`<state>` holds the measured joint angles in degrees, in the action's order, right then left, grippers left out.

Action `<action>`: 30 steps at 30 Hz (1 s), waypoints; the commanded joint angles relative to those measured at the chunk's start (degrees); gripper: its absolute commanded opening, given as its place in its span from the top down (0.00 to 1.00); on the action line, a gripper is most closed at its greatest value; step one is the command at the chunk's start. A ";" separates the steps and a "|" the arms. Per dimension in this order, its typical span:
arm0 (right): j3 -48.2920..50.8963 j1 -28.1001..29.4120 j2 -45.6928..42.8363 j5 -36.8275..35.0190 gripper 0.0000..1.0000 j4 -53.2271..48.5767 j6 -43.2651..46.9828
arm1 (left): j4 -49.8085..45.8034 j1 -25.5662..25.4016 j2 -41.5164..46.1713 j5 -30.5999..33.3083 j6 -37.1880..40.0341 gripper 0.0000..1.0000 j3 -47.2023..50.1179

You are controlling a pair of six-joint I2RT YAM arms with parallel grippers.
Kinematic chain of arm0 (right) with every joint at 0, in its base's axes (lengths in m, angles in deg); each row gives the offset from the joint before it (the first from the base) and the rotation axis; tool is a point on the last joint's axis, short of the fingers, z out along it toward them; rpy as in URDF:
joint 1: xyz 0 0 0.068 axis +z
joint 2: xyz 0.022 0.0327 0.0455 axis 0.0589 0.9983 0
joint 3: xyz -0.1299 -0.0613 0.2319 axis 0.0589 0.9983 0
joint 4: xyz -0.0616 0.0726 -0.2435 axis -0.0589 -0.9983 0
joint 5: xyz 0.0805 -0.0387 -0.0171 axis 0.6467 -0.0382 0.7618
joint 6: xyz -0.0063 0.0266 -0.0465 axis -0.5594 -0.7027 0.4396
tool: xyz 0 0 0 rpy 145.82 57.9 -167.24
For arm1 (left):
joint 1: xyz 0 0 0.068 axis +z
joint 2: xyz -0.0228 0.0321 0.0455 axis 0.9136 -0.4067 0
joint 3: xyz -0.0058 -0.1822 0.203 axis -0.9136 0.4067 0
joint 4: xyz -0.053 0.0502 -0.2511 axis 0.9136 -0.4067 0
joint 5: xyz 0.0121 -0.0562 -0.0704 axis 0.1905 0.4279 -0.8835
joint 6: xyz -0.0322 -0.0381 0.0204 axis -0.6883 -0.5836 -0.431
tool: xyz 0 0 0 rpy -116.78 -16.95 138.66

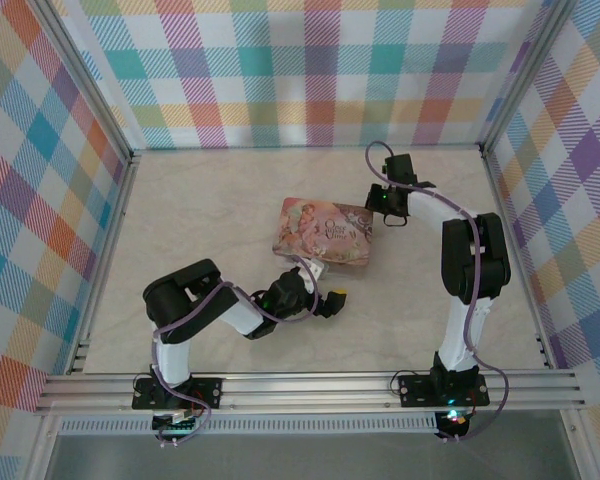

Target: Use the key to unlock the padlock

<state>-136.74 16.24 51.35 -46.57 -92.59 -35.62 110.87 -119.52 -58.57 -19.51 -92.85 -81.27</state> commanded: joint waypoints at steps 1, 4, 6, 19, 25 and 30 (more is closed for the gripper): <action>2.47 1.73 -0.36 2.04 1.00 -0.72 -0.06 | 4.48 1.02 -0.72 -0.83 1.54 0.00 -1.72; 2.86 1.73 -0.47 1.95 1.00 -0.41 -0.07 | 5.72 1.46 -0.70 1.85 0.75 0.00 -0.67; 3.19 1.73 -0.66 2.16 1.00 -0.07 -0.06 | 5.84 1.46 -0.93 3.01 0.88 0.00 -0.56; 3.55 3.18 -0.92 2.65 1.00 0.53 -0.23 | 10.55 3.88 -1.03 -10.36 0.85 0.06 -2.73; 5.15 3.38 -1.62 2.52 1.00 1.42 -0.24 | 13.32 7.37 -1.27 -18.05 -3.62 0.12 -2.71; 5.29 3.55 -1.81 2.83 1.00 1.55 -0.24 | 15.72 8.73 -2.24 -20.01 -6.55 0.16 -3.11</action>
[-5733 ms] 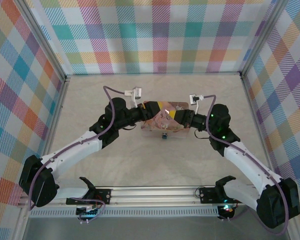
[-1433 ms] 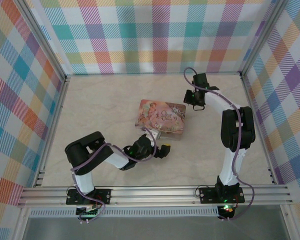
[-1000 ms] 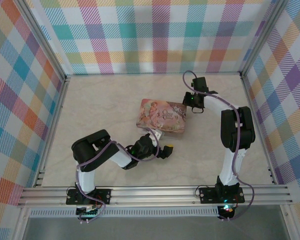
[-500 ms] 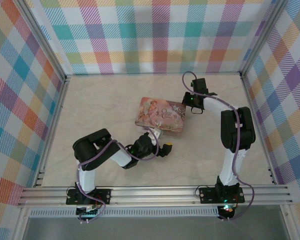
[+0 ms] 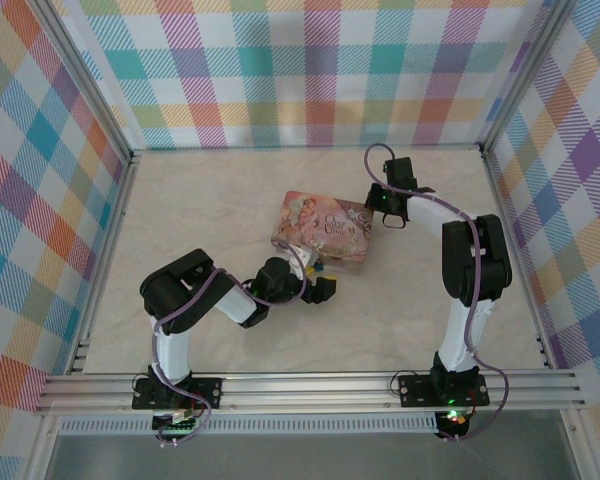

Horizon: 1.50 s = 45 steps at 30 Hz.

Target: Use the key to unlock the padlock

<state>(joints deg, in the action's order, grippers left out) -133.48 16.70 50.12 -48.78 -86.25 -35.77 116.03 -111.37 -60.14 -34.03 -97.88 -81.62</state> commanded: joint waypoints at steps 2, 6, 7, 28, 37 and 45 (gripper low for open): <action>2.13 3.18 -0.59 4.96 1.00 -4.84 0.00 | 12.16 1.43 -1.10 -7.10 -3.55 0.16 -2.85; 2.58 3.15 -0.66 4.77 1.00 -4.67 0.13 | 13.85 2.36 -0.88 -7.44 -5.68 0.14 -2.29; 2.66 3.20 -0.76 4.70 1.00 -4.70 0.09 | 14.59 2.71 -0.88 -7.18 -6.54 0.12 -2.02; 2.94 3.24 -0.93 4.77 1.00 -4.55 0.17 | 14.68 4.68 -0.97 -10.25 -10.38 0.22 -3.28; 3.46 3.34 -1.64 4.51 1.00 -4.46 0.09 | 15.02 4.79 -0.65 -13.47 -11.33 0.37 -2.49; 4.09 3.52 -2.17 4.50 1.00 -4.22 -0.13 | 13.19 4.26 -2.32 -12.49 -12.10 0.30 -4.02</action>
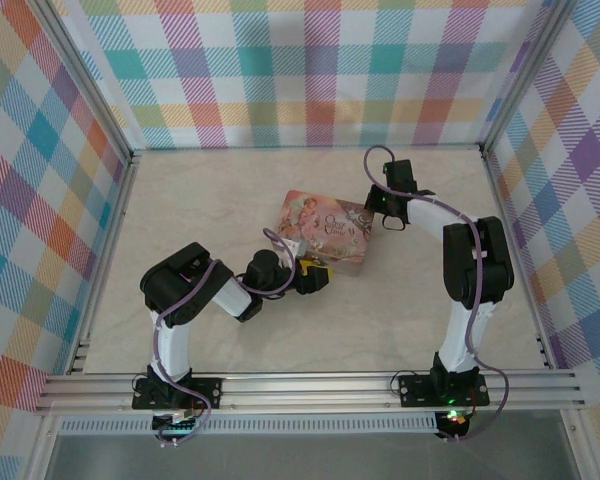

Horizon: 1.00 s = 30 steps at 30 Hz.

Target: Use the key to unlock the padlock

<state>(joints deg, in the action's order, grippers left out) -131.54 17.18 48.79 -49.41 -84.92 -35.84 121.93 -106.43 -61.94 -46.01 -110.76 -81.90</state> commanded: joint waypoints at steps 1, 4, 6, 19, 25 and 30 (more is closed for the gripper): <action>2.15 3.14 -0.83 5.14 1.00 -5.47 -0.11 | 6.49 -0.94 -0.82 -0.25 0.98 0.26 -4.20; 2.06 3.33 -0.53 5.20 1.00 -5.45 -0.29 | 5.77 -1.98 -2.25 -0.81 1.12 0.24 -5.91; 2.06 3.55 -0.48 5.06 1.00 -5.37 -0.38 | 5.96 -2.45 -3.06 -0.61 0.83 0.24 -6.59; 1.88 3.62 -0.39 4.88 1.00 -5.54 -0.24 | 9.30 -1.62 -0.88 0.47 -0.29 0.30 -1.87; 2.12 3.93 -0.56 4.70 1.00 -5.52 -0.55 | 8.01 -1.59 -3.56 0.16 -2.13 0.39 -5.36; 2.58 3.87 -0.83 4.27 1.00 -5.42 -0.21 | 6.74 -0.50 -2.62 0.41 -2.36 0.48 -4.01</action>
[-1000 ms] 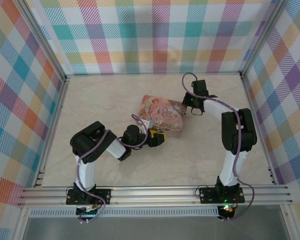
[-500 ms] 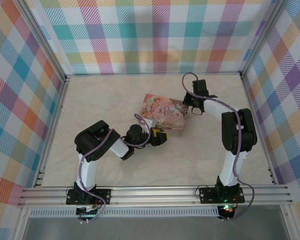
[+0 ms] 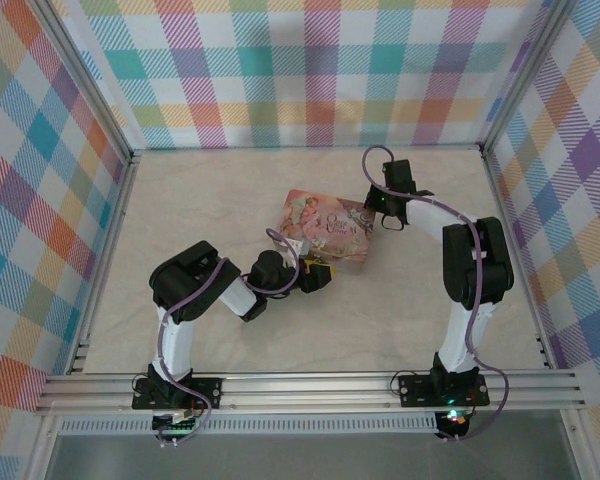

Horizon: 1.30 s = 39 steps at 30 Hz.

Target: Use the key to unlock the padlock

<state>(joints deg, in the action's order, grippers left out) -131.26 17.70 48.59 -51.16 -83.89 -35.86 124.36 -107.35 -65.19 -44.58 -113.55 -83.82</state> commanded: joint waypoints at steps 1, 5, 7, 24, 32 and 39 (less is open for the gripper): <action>2.30 3.42 -0.64 6.10 1.00 -6.41 -0.25 | 3.97 0.68 0.95 -1.05 0.61 0.49 -1.43; 2.39 3.34 -0.81 6.36 1.00 -6.18 -0.53 | 2.47 1.68 1.92 -1.01 1.12 0.56 0.08; 2.30 3.38 -0.81 6.45 1.00 -6.14 -0.48 | 1.42 2.09 2.23 -0.86 1.31 0.62 0.35; 3.02 3.41 -1.10 6.25 1.00 -5.44 -0.53 | -9.59 5.04 5.99 -2.81 3.38 0.79 1.38; 2.83 3.35 -0.99 6.54 1.00 -5.33 -0.71 | -12.78 5.42 7.07 -1.84 3.72 0.68 1.82; 2.48 3.38 -1.03 6.36 1.00 -5.67 -0.58 | -12.99 6.43 7.74 -1.41 3.37 0.67 3.80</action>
<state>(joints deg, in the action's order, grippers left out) -130.25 19.37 47.85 -47.93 -84.31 -36.08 112.21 -102.12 -59.12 -47.43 -110.93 -81.31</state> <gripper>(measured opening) 0.057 0.326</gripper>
